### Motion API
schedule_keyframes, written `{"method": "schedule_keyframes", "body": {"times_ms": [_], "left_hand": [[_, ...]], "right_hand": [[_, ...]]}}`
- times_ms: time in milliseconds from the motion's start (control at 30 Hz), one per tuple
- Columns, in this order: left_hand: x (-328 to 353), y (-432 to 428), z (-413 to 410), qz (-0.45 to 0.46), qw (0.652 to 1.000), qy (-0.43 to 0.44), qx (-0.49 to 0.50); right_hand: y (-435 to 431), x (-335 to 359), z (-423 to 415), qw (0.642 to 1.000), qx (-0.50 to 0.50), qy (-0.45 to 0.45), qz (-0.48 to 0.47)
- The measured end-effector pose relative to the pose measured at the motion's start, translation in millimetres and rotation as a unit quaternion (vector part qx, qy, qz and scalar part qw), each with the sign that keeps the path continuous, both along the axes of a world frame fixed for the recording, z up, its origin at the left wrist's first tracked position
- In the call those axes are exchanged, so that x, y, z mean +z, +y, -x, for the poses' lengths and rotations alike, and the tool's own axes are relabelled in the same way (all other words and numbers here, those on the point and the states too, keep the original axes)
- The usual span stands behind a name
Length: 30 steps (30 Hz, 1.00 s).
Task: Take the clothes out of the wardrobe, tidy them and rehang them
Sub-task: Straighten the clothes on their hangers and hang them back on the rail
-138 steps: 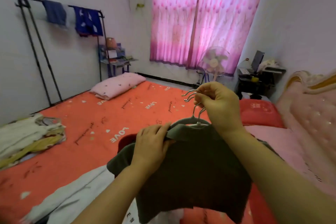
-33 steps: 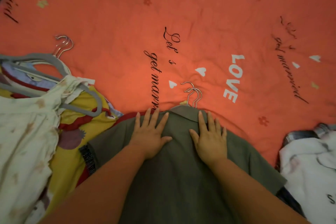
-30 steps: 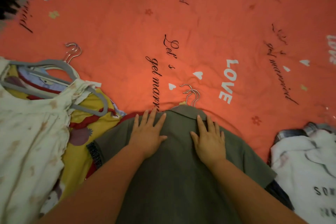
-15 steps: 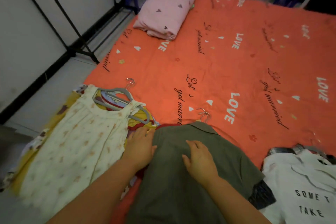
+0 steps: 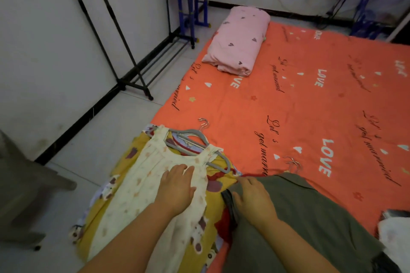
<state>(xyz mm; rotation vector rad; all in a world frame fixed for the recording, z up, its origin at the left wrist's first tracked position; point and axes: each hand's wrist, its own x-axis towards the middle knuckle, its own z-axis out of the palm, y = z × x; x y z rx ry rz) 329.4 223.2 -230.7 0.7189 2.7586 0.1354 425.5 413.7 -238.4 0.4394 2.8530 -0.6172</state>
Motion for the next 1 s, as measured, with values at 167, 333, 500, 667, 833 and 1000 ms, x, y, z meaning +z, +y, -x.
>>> {"method": "schedule_keyframes", "body": {"times_ms": [167, 333, 500, 667, 833, 1000], "left_hand": [[-22, -53, 62, -0.005, 0.999, -0.027, -0.023], [-36, -83, 114, 0.008, 0.997, -0.045, -0.061], [-61, -77, 150, 0.002, 0.995, -0.06, -0.083], [-108, -59, 183, 0.0, 0.995, -0.071, -0.064], [-157, -36, 210, -0.017, 0.996, -0.072, -0.055], [-193, -25, 226, -0.044, 0.995, -0.053, -0.067]], "right_hand": [[-57, -14, 47, 0.998, -0.05, -0.028, -0.008], [-94, -28, 83, 0.998, -0.05, -0.044, -0.007], [-95, -55, 125, 0.997, -0.053, -0.053, -0.001], [-71, -103, 185, 0.997, -0.048, -0.058, -0.003], [-42, -159, 247, 0.993, -0.065, -0.079, -0.055], [-35, -210, 285, 0.991, -0.103, -0.063, -0.058]]}}
